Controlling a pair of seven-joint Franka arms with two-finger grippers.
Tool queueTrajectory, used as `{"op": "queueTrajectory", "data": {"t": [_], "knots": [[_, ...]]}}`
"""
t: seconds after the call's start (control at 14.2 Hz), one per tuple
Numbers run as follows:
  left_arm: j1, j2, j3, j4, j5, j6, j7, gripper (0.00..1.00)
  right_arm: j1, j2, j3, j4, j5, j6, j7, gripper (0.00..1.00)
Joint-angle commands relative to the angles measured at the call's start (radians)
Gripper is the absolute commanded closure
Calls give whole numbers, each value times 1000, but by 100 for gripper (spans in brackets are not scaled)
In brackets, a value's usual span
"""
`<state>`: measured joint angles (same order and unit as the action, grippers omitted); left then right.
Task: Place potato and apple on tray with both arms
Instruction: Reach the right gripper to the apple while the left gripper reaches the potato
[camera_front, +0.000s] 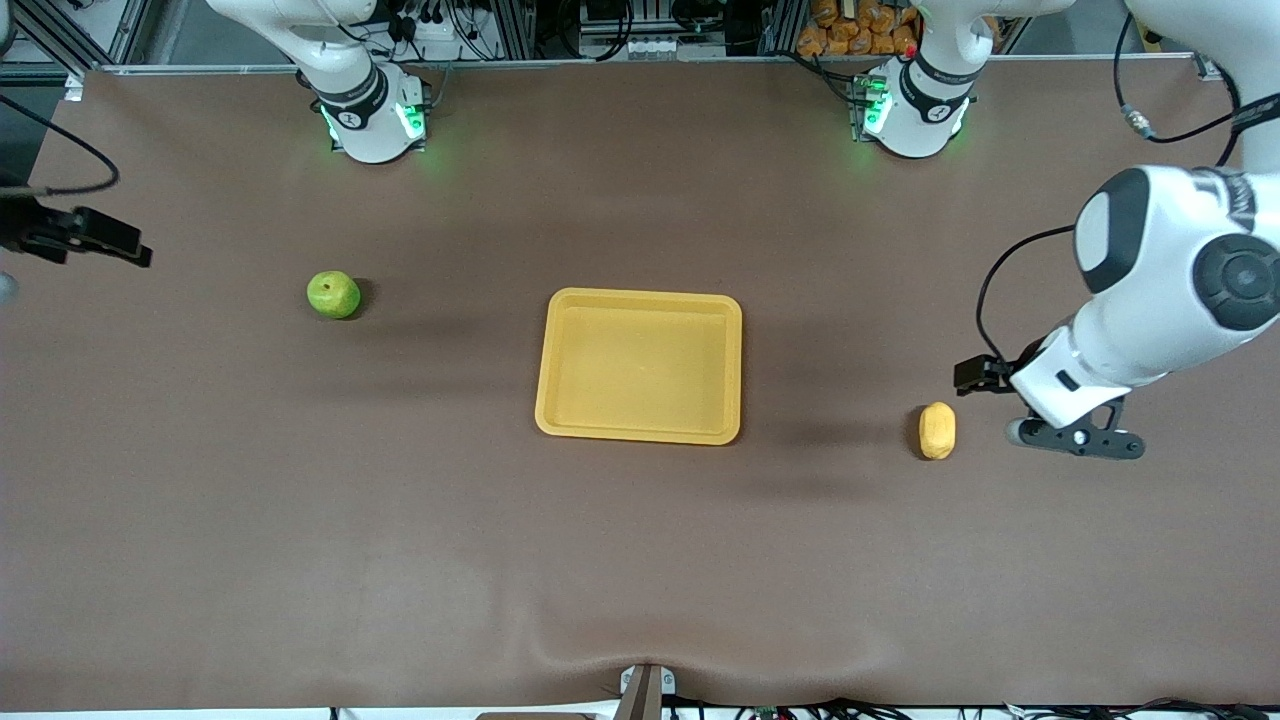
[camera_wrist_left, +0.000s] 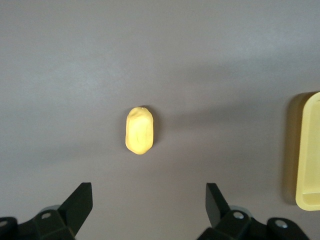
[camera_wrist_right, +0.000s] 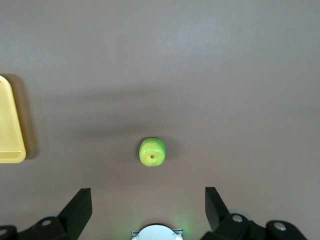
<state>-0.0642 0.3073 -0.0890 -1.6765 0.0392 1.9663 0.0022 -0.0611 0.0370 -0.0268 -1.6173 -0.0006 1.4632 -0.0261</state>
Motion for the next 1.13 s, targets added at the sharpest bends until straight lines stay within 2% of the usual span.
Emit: {"op": "queueTrajectory", "data": {"t": [0.0, 0.35, 0.49, 0.63, 0.78, 1.06], "knots": [[-8, -27, 0, -63, 1, 51, -30, 0, -16, 1, 8, -96, 11, 61, 3, 0], [-2, -62, 0, -173, 2, 60, -60, 0, -51, 29, 8, -168, 13, 114, 0, 0], [-3, -57, 0, -201, 7, 101, -59, 0, -54, 32, 8, -191, 13, 141, -2, 0], [-3, -50, 0, -239, 5, 173, -62, 0, -56, 41, 8, -260, 14, 205, 0, 0], [4, -40, 0, -264, 5, 225, -62, 0, -60, 57, 8, -347, 14, 247, 11, 0], [29, -14, 2, -273, 7, 282, -60, 0, -65, 66, 10, -410, 14, 270, 14, 0]]}}
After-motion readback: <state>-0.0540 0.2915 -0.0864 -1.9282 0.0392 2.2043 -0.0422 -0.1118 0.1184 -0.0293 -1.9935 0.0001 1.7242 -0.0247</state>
